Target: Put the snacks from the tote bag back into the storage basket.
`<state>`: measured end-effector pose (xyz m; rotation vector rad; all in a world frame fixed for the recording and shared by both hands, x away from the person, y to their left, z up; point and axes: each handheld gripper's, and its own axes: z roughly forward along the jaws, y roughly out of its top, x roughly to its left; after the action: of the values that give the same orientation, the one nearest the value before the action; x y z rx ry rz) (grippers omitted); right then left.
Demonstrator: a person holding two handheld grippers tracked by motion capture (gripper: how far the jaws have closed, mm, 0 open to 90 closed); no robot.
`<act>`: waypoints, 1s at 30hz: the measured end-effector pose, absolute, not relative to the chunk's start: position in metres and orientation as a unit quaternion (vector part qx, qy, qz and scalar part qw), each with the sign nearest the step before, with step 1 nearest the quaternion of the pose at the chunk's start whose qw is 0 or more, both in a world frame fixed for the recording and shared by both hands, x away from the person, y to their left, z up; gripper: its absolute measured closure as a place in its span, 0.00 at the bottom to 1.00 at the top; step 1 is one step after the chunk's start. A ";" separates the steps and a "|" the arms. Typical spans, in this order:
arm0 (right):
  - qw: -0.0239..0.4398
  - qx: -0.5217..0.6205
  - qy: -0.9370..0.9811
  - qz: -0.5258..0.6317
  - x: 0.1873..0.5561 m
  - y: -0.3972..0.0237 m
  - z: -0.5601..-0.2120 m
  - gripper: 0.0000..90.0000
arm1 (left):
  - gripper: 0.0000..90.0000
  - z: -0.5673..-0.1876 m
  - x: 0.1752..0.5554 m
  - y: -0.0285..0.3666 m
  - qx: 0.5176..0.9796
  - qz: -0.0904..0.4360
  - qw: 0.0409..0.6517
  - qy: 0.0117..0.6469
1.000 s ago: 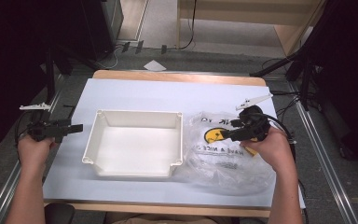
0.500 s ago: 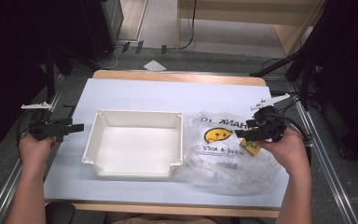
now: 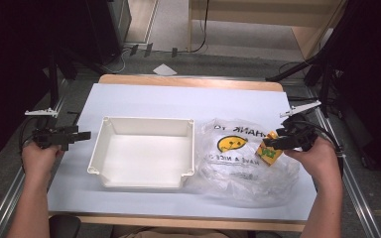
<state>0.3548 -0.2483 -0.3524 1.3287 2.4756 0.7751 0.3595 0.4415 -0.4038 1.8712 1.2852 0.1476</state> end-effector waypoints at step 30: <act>0.077 0.456 0.863 0.204 0.380 -0.249 -0.402 0.50 | 0.17 -0.404 0.357 0.444 0.745 0.059 0.418 0.516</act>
<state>0.3805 -0.2486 -0.4015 1.3667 2.5845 0.6108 0.3565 0.4438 -0.4043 1.8699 1.2951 0.1492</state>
